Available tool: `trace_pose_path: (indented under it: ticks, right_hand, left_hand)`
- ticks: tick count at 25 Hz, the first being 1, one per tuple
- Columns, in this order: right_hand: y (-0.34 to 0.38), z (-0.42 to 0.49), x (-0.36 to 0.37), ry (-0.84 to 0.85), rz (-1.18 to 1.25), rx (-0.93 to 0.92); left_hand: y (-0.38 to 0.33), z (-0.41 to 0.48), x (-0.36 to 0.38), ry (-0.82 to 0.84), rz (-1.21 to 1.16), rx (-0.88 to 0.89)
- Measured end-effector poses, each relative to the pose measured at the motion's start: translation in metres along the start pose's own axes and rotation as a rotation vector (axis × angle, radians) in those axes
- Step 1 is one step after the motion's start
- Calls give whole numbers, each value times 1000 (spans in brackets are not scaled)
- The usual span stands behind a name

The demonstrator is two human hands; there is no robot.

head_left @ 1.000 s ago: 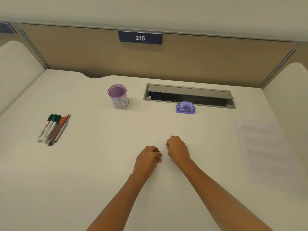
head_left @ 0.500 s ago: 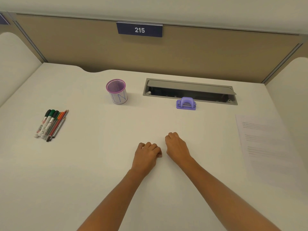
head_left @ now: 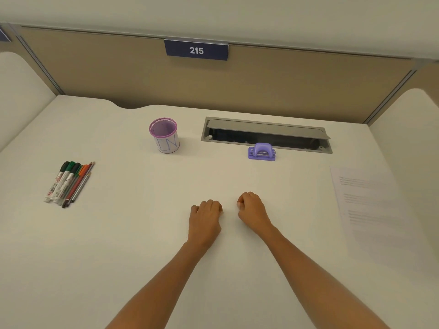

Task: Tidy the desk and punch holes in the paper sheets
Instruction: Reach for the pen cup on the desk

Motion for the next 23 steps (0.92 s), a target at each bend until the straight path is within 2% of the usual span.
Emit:
trace_pose_path:
  ticks: [4, 8, 14, 16, 23]
  right_hand:
    - [-11, 3, -10, 6, 304, 174]
    - [9, 5, -9, 7, 439, 202]
    - [78, 30, -4, 15, 483, 114]
    - [119, 52, -1, 22, 465, 69]
    - [233, 130, -20, -96, 519, -107]
  left_hand:
    - [43, 2, -30, -159, -315, -255]
    - [73, 12, -47, -194, -432, -331]
    - [120, 26, -73, -249, -502, -422]
    - [140, 44, -91, -300, -518, -439]
    - [184, 133, -154, -425, -540, -433]
Point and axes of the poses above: each hand's wrist, its own z-axis towards the middle knuckle, its own x-axis out of the palm, y = z × x, the point moved 7 cm from there along z, towards the middle knuckle, and after that the axes turned 1 degree about x, right-handed, at the moved point
